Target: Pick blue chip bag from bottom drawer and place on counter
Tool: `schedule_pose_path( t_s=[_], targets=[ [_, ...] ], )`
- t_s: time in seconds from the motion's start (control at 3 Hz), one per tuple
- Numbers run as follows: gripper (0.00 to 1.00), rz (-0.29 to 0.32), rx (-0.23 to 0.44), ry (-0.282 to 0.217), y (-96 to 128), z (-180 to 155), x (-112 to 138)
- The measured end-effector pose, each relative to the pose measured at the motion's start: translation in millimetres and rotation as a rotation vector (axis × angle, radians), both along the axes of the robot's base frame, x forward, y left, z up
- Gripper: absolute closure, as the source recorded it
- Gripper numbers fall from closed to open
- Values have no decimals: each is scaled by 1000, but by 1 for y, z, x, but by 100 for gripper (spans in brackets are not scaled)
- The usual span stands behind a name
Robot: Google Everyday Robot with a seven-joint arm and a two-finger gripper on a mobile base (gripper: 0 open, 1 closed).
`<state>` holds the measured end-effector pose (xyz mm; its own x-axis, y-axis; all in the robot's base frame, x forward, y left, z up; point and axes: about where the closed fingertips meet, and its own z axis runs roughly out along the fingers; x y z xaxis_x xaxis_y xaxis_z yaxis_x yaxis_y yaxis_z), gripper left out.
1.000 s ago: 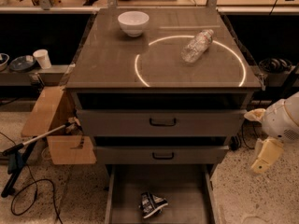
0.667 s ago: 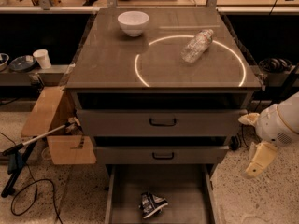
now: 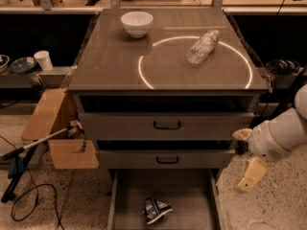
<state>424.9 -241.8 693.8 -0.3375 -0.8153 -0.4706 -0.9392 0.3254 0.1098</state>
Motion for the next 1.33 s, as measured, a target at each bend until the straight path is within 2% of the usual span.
schedule_pose_path(
  t_s=[0.33,1.0,1.33],
  targets=[
    [0,0,-2,13,12,-18,0],
    [0,-40,-86,-33,34,-43,3],
    [0,-40,-86,-33,34,-43,3]
  ],
)
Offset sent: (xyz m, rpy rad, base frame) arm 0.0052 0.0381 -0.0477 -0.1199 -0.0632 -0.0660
